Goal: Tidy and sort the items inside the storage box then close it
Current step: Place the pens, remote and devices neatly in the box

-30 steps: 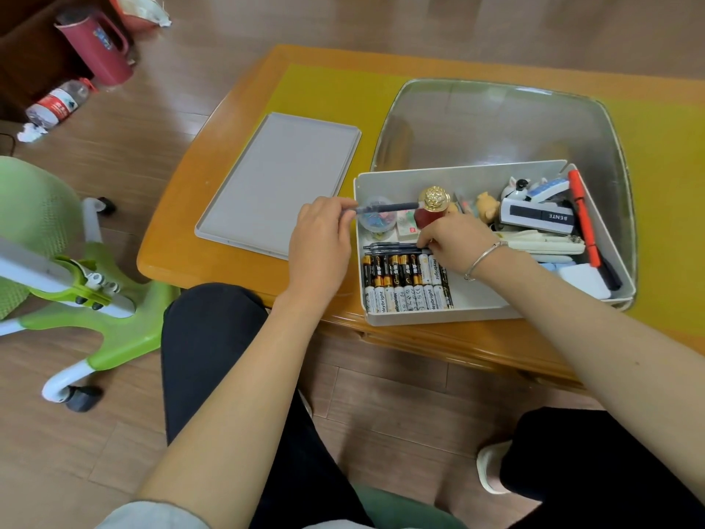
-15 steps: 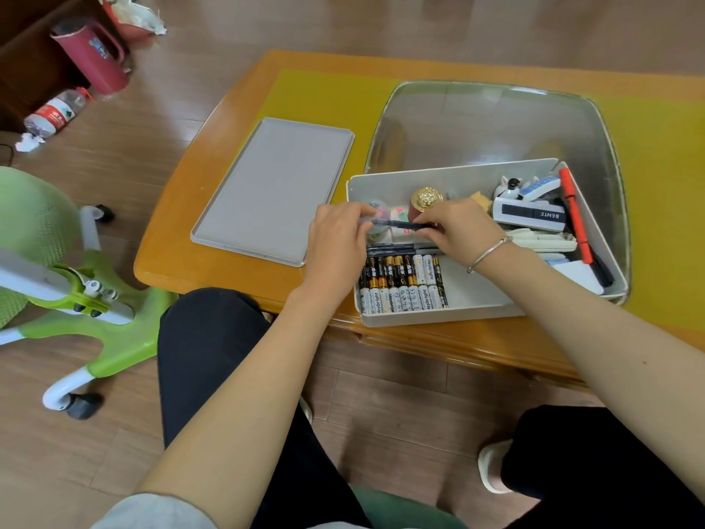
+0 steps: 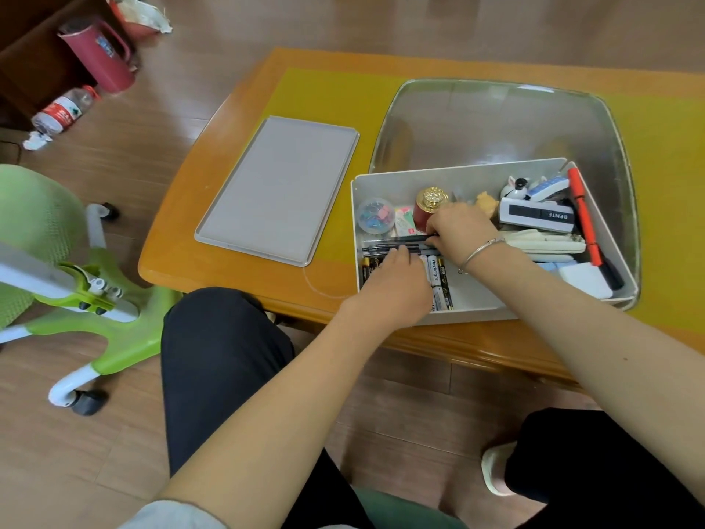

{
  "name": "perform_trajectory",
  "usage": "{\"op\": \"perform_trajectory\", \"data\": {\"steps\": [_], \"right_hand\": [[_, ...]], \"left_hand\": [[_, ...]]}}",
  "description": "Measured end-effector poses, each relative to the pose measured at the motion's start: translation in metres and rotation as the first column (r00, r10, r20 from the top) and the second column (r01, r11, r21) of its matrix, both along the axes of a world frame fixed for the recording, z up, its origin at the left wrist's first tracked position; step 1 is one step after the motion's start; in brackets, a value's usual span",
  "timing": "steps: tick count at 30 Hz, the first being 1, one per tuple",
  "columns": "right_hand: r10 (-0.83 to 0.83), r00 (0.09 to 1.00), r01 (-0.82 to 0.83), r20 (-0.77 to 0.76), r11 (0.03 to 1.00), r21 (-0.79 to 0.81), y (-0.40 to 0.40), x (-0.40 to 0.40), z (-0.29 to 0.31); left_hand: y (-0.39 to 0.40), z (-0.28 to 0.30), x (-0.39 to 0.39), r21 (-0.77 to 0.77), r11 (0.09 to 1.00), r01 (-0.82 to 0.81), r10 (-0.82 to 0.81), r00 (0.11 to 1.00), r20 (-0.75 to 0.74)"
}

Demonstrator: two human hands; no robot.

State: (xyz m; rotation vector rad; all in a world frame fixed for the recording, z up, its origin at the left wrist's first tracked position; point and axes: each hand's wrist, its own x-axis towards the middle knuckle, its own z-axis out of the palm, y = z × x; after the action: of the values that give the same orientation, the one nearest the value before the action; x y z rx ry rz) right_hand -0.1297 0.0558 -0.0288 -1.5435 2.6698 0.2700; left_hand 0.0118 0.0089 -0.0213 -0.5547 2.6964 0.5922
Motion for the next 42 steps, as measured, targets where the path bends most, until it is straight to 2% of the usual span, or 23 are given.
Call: {"op": "perform_trajectory", "data": {"steps": [3,7,13,17,23,29,32,36,40,42], "right_hand": [[-0.002,1.0,0.002,-0.002,1.0,0.024,-0.002,0.0,-0.003],[0.01,1.0,-0.01,-0.012,0.999,0.043,-0.003,0.002,-0.003],[0.019,1.0,-0.018,-0.013,0.999,0.043,-0.003,0.003,-0.002],[0.056,0.998,-0.055,-0.017,0.996,0.069,-0.001,0.003,-0.003],[0.083,0.995,-0.088,0.051,0.99,0.111,0.002,-0.002,0.001],[0.111,0.994,-0.113,0.021,0.986,0.126,0.01,-0.004,0.004],[0.095,0.991,-0.099,0.096,0.994,0.043,0.012,-0.004,0.008],[0.019,0.988,0.001,0.152,0.991,-0.132,0.023,-0.005,0.021],[-0.122,0.973,0.193,0.196,0.896,-0.4,0.045,-0.006,0.035],[-0.215,0.968,0.249,0.128,0.865,-0.434,0.054,-0.006,0.039]], "left_hand": [[-0.002,0.003,-0.004,-0.004,0.999,-0.047,0.047,0.991,0.128],[-0.003,0.002,-0.01,-0.018,0.995,-0.101,0.103,0.981,0.164],[0.001,0.0,-0.01,-0.08,0.989,-0.126,0.137,0.979,0.152],[0.002,-0.001,-0.011,-0.173,0.975,-0.139,0.16,0.981,0.111],[0.0,-0.003,-0.011,-0.172,0.976,-0.136,0.155,0.983,0.097],[-0.001,-0.004,-0.013,-0.212,0.971,-0.11,0.137,0.984,0.117],[-0.001,-0.005,-0.013,-0.187,0.976,-0.111,0.134,0.984,0.116],[-0.002,-0.009,-0.013,-0.177,0.98,-0.086,0.1,0.992,0.071],[-0.005,-0.011,-0.013,-0.16,0.985,-0.058,0.075,0.992,0.104],[-0.006,-0.012,-0.013,-0.159,0.986,-0.051,0.07,0.991,0.118]]}}
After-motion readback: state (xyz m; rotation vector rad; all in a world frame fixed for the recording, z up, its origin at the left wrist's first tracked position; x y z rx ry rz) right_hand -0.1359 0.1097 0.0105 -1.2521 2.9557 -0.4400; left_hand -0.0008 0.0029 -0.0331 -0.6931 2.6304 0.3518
